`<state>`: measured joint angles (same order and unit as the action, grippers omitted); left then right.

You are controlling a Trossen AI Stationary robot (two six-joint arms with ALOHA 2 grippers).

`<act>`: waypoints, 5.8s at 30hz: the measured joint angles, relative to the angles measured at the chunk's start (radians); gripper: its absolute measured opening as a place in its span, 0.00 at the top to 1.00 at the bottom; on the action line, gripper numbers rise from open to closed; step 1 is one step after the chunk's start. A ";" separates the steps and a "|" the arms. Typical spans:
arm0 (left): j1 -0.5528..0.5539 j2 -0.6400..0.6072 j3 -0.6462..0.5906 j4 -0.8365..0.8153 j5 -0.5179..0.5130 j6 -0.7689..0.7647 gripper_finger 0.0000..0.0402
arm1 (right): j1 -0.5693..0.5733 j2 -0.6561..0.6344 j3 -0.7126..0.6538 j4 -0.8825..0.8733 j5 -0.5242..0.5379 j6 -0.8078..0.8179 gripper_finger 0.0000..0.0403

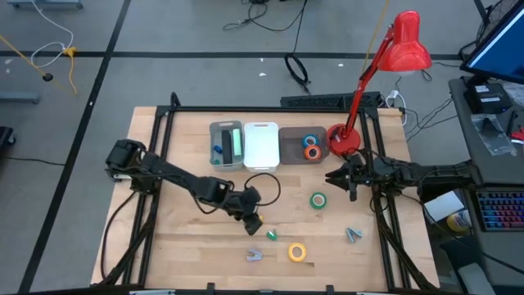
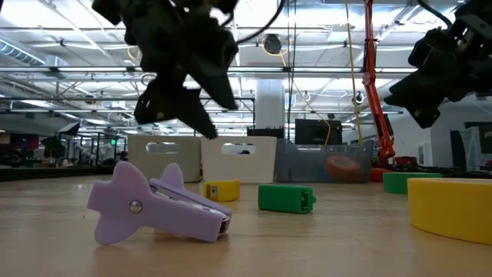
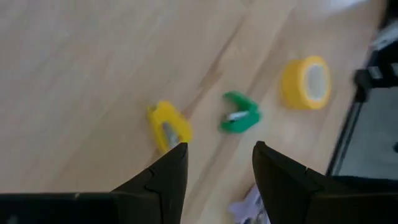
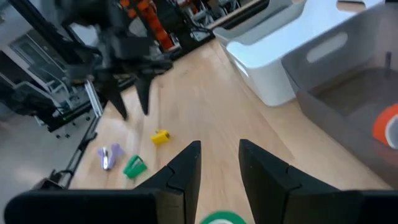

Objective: Pick and place Stapler, Stapler remover, tape
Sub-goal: Put the small yellow stapler into the grey bin

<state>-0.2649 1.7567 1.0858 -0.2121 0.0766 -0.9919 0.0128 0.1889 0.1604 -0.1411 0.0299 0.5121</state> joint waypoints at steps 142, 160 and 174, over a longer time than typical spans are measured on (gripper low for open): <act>0.743 -0.083 0.297 -0.961 -0.416 0.108 0.82 | 0.000 0.036 0.000 0.017 0.003 0.000 0.75; 0.761 0.023 0.297 -0.942 -0.370 -0.013 0.82 | 0.000 0.036 0.000 0.017 0.000 0.001 0.75; 0.740 0.090 0.297 -0.949 -0.379 -0.079 0.82 | 0.000 0.036 0.000 0.017 0.000 0.001 0.75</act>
<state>0.4755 1.8469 1.3827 -1.1606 -0.3029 -1.0706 0.0128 0.2252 0.1608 -0.1246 0.0296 0.5129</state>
